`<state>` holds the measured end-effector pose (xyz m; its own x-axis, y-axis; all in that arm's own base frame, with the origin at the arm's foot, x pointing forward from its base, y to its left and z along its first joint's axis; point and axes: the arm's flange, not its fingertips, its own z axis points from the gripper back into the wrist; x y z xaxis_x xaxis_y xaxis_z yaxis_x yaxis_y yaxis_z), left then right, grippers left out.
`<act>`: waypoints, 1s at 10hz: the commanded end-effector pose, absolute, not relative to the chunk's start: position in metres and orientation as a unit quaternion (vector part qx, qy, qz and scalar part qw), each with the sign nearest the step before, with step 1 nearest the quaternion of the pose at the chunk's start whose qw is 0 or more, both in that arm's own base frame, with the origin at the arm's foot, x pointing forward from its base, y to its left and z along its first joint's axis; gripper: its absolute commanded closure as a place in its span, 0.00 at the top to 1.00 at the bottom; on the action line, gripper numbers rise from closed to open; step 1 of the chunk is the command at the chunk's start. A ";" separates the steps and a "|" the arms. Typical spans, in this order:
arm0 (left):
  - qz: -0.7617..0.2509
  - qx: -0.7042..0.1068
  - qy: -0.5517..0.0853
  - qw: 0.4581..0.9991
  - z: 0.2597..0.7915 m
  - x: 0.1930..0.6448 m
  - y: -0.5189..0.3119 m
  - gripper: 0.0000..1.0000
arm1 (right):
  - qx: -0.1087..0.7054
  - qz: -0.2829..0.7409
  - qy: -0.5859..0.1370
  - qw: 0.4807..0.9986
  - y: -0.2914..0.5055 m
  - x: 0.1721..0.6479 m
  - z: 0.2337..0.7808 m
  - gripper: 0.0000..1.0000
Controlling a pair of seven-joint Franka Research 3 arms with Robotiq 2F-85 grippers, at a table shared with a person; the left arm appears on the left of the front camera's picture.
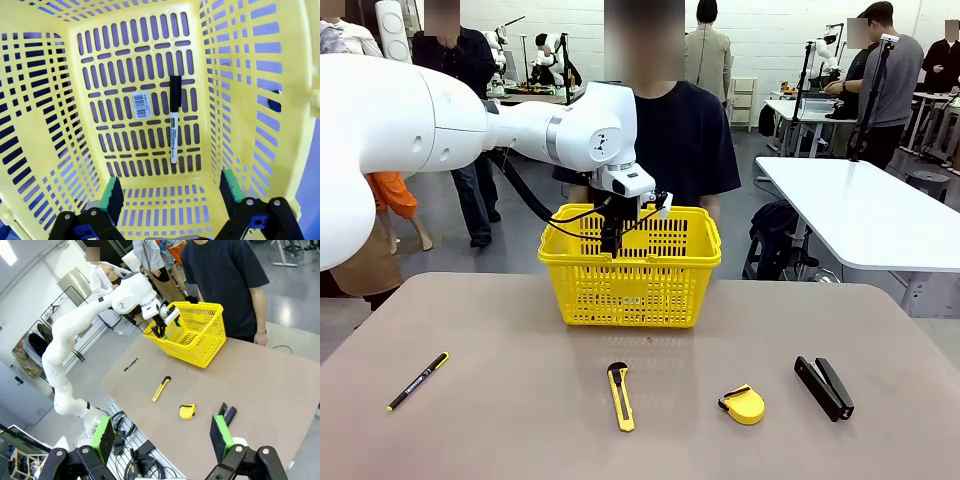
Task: Place the items the person wants into the basket.
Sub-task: Pick up the item the person points to and place it in the Market Basket.
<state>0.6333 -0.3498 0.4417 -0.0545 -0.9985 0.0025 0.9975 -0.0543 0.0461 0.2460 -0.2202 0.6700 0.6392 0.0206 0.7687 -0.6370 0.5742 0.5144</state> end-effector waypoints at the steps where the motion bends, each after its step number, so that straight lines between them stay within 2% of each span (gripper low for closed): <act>1: -0.731 -0.018 -0.022 0.682 0.468 0.629 -0.344 1.00 | 0.420 0.213 -0.381 0.795 -0.220 0.247 0.672 1.00; 3: -0.701 -0.037 -0.036 0.712 0.540 0.580 -0.291 1.00 | 0.420 0.213 -0.381 0.795 -0.220 0.247 0.672 1.00; 5: -0.685 -0.024 -0.060 0.726 0.595 0.497 -0.224 1.00 | 0.420 0.213 -0.381 0.795 -0.220 0.247 0.672 1.00; 8: -0.635 -0.018 -0.044 0.771 0.598 0.396 -0.177 1.00 | 0.420 0.213 -0.381 0.795 -0.220 0.247 0.672 1.00; 10: -0.600 0.012 -0.055 0.798 0.588 0.366 -0.175 1.00 | 0.420 0.213 -0.381 0.795 -0.220 0.247 0.672 1.00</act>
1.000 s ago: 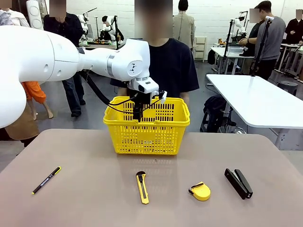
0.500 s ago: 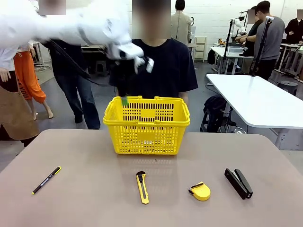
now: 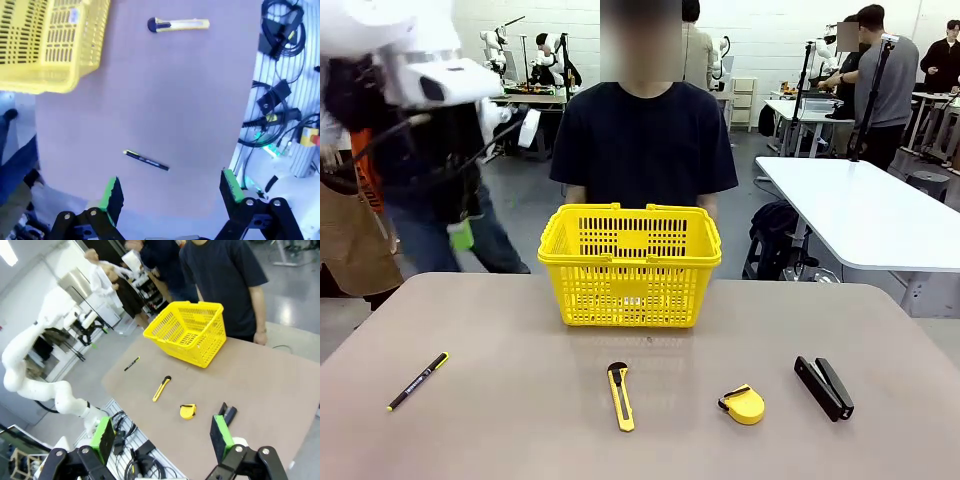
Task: Place the items the person wants into the basket.
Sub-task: Pick up the item the person points to and place it in the Market Basket.
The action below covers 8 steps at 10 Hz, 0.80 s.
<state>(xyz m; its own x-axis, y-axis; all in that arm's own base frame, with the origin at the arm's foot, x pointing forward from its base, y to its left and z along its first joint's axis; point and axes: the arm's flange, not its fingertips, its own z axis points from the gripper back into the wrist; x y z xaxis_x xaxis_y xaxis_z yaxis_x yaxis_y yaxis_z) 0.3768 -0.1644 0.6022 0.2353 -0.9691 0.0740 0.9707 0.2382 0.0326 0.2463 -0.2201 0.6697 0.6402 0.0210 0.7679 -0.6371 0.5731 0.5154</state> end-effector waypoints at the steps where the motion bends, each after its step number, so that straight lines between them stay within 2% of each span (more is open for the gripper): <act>1: -0.589 0.018 -0.054 0.806 0.584 0.359 -0.175 1.00 | 0.420 0.213 -0.381 0.795 -0.220 0.247 0.672 1.00; 3: -0.582 0.005 -0.038 0.813 0.574 0.368 -0.175 1.00 | 0.420 0.213 -0.381 0.795 -0.220 0.247 0.672 1.00; 4: -0.594 0.003 -0.046 0.803 0.585 0.353 -0.171 1.00 | 0.420 0.213 -0.381 0.795 -0.220 0.247 0.672 1.00; 8: -0.594 0.003 -0.046 0.803 0.585 0.353 -0.171 1.00 | 0.420 0.213 -0.381 0.795 -0.220 0.247 0.672 1.00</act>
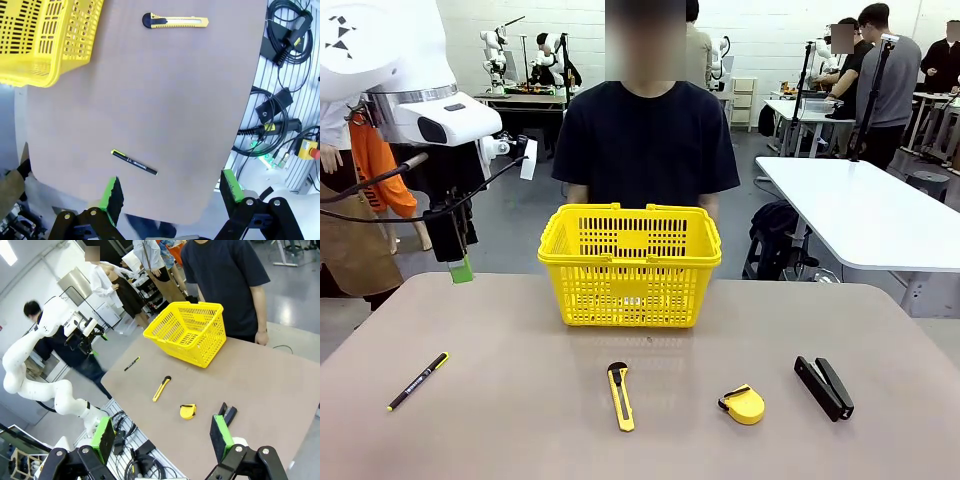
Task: Place the items the person wants into the basket.
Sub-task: Pick up the item the person points to and place it in the Market Basket.
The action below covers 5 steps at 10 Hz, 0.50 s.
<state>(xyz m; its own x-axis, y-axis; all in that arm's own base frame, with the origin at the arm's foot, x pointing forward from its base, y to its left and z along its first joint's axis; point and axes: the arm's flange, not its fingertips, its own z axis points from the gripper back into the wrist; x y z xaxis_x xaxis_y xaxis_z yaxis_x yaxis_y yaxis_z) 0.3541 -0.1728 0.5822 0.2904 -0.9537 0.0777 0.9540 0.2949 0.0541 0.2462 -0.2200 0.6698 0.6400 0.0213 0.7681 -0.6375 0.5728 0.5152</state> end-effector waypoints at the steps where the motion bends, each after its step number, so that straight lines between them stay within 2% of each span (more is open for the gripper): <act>1: -0.594 0.003 -0.046 0.803 0.585 0.353 -0.171 1.00 | 0.420 0.213 -0.381 0.795 -0.220 0.247 0.672 1.00; 3: -0.594 -0.002 -0.048 0.803 0.582 0.354 -0.173 1.00 | 0.420 0.213 -0.381 0.795 -0.220 0.247 0.672 1.00; 5: -0.599 -0.077 -0.196 0.772 0.630 0.308 -0.108 1.00 | 0.420 0.213 -0.381 0.795 -0.220 0.247 0.672 1.00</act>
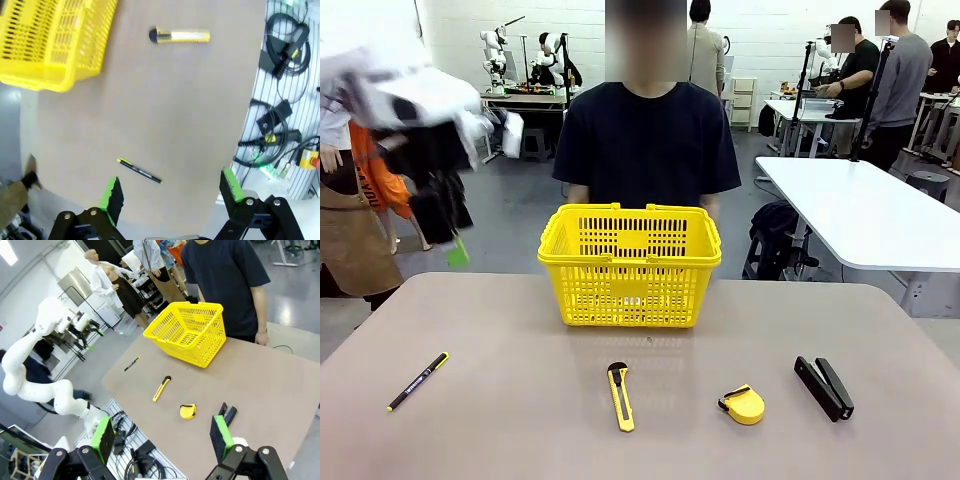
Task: Place the items the person wants into the basket.
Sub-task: Pick up the item the person points to and place it in the Market Basket.
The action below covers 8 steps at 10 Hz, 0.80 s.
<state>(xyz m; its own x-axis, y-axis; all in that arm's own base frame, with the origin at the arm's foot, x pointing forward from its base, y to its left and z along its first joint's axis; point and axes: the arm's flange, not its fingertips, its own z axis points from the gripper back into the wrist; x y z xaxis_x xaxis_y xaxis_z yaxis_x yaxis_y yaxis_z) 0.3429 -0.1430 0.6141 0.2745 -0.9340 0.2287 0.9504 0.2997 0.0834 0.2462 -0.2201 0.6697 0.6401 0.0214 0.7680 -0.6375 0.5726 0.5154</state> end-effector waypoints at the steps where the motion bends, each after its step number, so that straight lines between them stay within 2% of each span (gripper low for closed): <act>1: -0.590 -0.081 -0.252 0.763 0.653 0.284 -0.074 1.00 | 0.420 0.213 -0.381 0.795 -0.220 0.247 0.672 1.00; 3: -0.586 -0.114 -0.309 0.740 0.673 0.261 0.001 1.00 | 0.420 0.213 -0.381 0.795 -0.220 0.247 0.672 1.00; 8: -0.477 -0.233 -0.439 0.725 0.636 0.251 0.137 1.00 | 0.420 0.213 -0.381 0.795 -0.220 0.247 0.672 1.00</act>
